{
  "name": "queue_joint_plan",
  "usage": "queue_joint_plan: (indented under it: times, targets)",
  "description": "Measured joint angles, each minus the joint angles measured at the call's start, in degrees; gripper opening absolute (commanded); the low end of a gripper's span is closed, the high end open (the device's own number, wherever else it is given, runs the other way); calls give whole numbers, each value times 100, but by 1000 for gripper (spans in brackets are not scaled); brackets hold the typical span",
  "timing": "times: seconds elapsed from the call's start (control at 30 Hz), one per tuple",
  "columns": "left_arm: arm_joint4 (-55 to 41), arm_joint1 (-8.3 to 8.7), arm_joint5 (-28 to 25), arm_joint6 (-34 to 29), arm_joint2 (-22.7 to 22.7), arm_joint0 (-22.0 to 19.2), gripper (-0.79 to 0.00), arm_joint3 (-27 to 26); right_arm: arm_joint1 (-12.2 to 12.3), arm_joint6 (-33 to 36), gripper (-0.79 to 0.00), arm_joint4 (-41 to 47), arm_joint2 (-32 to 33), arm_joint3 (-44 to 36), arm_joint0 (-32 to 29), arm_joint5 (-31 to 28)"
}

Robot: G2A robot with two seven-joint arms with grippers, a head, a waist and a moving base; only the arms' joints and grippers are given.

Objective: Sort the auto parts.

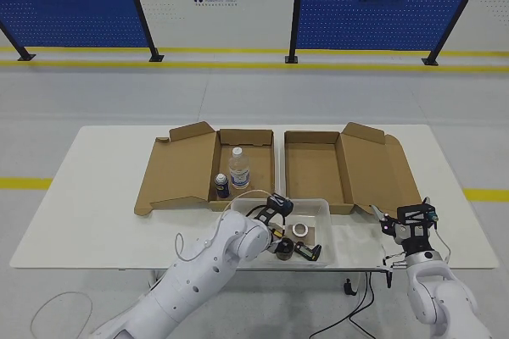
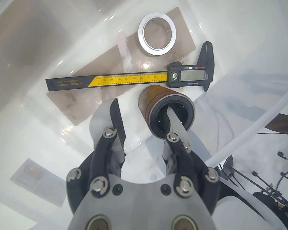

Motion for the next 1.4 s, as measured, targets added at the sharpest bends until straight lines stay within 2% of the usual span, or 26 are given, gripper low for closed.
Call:
queue_joint_plan:
  times: [0.47,0.57,0.63,0.73,1.03,1.23,1.4]
  targets:
    - [-194,-176,-23,-28,291,-282,-545,549,0,0,0,0,0,0,0,0]
    - [-211,-198,-40,4,315,-304,-643,630,0,0,0,0,0,0,0,0]
    - [-216,-207,-38,17,317,-312,-785,660,0,0,0,0,0,0,0,0]
    - [-194,-208,-1,53,285,-305,-785,635,0,0,0,0,0,0,0,0]
    - [36,-92,121,22,-39,-55,-785,-69,0,0,0,0,0,0,0,0]
    - [-94,6,138,29,-406,255,-785,-873,0,0,0,0,0,0,0,0]
    - [-202,122,160,-81,-855,599,-785,-1774,0,0,0,0,0,0,0,0]
